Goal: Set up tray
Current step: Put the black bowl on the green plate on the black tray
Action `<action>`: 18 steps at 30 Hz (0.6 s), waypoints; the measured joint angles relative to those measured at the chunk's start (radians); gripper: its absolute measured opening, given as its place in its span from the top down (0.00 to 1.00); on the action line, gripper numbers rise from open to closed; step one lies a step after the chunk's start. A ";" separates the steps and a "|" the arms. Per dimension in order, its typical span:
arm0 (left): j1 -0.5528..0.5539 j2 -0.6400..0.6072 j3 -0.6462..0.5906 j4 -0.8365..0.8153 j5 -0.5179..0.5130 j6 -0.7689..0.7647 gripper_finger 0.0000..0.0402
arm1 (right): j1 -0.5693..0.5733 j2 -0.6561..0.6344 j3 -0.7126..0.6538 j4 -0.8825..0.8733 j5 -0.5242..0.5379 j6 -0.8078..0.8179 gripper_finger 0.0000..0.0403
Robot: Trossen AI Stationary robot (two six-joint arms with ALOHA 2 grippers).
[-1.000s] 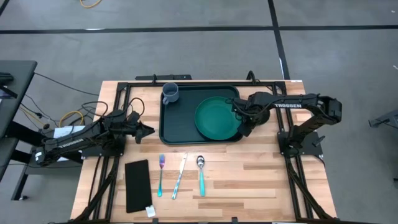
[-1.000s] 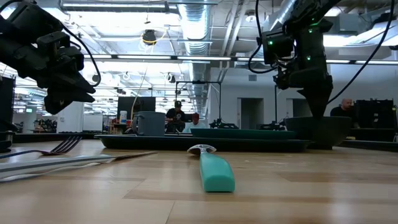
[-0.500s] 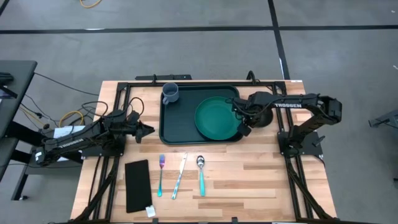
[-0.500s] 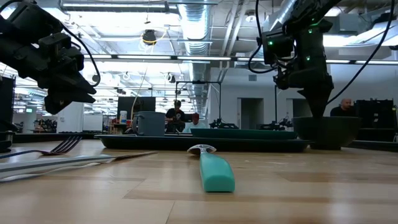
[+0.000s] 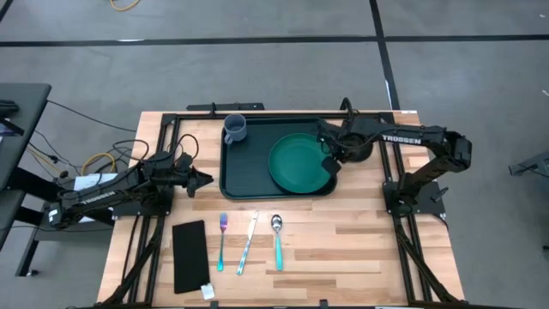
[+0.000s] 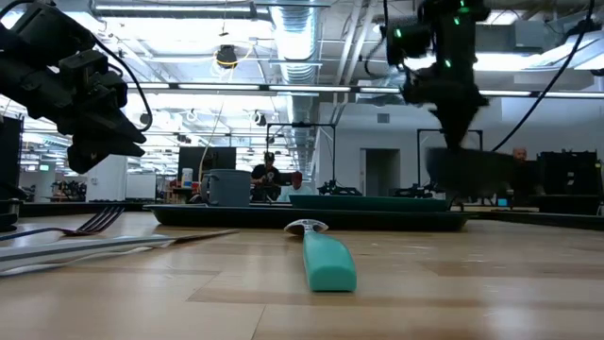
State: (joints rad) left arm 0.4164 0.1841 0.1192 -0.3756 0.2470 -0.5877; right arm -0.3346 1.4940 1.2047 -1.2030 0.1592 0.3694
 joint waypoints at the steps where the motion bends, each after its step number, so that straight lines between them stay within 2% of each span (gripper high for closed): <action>1: 0.000 0.000 0.000 0.000 0.000 0.000 0.75 | 0.008 0.000 0.035 0.000 -0.001 -0.021 1.00; 8: 0.000 0.000 0.000 0.000 -0.001 0.000 0.75 | 0.095 0.000 0.243 0.020 -0.063 -0.222 1.00; 13: 0.000 0.000 0.000 -0.001 -0.011 0.000 0.75 | 0.143 0.000 0.271 0.015 -0.111 -0.315 1.00; 18: 0.000 0.000 0.000 -0.001 -0.025 -0.011 0.75 | 0.173 0.116 0.281 -0.052 -0.135 -0.376 1.00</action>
State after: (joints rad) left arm 0.4164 0.1844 0.1192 -0.3766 0.2223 -0.5985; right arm -0.1614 1.6096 1.4859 -1.2552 0.0245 -0.0066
